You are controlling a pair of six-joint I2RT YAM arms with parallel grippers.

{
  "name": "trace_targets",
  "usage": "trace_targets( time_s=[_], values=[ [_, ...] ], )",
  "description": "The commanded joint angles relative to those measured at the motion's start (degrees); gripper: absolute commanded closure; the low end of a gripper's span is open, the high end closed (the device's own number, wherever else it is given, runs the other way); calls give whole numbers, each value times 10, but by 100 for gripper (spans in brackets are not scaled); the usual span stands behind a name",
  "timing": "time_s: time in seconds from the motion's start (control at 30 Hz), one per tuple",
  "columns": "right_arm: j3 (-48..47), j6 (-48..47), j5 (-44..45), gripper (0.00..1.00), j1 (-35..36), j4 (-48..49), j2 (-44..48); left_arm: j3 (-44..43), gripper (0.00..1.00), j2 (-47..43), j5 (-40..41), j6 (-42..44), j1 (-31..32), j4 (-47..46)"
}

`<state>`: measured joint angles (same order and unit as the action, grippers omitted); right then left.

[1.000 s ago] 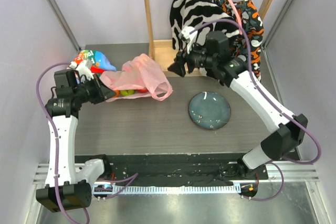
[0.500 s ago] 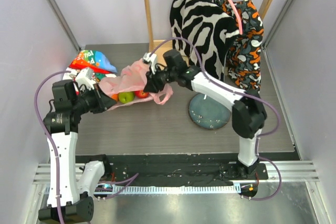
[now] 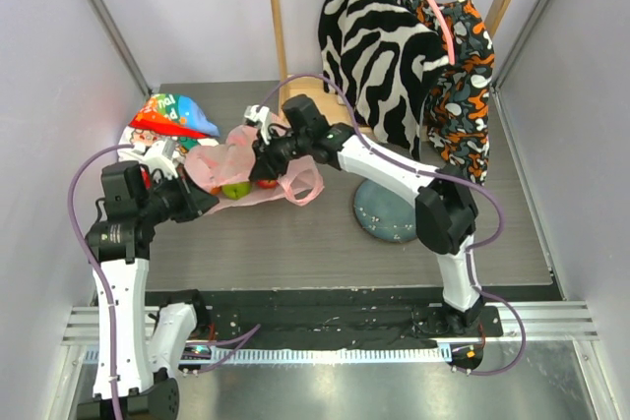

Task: Take the fake fruits out of the plastic bag
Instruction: Take out the fake fruit from the plastic bag.

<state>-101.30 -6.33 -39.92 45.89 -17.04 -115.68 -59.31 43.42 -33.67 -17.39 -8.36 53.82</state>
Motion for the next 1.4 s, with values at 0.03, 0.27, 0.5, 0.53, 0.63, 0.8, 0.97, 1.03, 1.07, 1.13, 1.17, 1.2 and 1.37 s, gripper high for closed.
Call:
trace_targets(
  time_s=[0.03, 0.27, 0.5, 0.53, 0.63, 0.8, 0.97, 1.03, 1.07, 1.13, 1.17, 1.2, 1.37],
  values=[
    [-33, 16, 48, 72, 11, 25, -62, -10, 100, -2, -12, -14, -8, -18],
    [-62, 54, 177, 69, -3, 66, -114, -59, 100, 9, -11, 34, -8, 38],
    [-109, 45, 384, 49, -4, 96, -128, -39, 100, -17, -7, 77, -8, 67],
    [-114, 40, 396, 47, -4, 97, -127, -34, 100, -19, -8, 80, -8, 67],
    [-113, 23, 430, 38, -8, 97, -126, -15, 100, -25, -12, 83, -8, 65],
    [-102, 7, 439, 25, -12, 97, -136, -4, 100, -16, -19, 72, -8, 38],
    [-93, -11, 462, 17, -13, 82, -155, -7, 100, -4, -28, 69, -8, 33],
    [-81, -25, 460, 14, -13, 74, -156, -6, 100, 0, -30, 68, -8, 31],
    [-77, -28, 456, 14, -14, 70, -158, -4, 100, 1, -32, 67, -8, 30],
    [-69, -33, 446, 14, -14, 56, -161, -2, 100, 3, -34, 64, -8, 25],
    [-66, -33, 445, 14, -14, 53, -162, -3, 100, 4, -37, 61, -8, 20],
    [-61, -33, 440, 14, -14, 50, -162, -3, 100, 8, -38, 59, -9, 17],
    [-64, -33, 427, 16, -15, 33, -162, -4, 100, 20, -39, 54, -8, 1]
  ],
)
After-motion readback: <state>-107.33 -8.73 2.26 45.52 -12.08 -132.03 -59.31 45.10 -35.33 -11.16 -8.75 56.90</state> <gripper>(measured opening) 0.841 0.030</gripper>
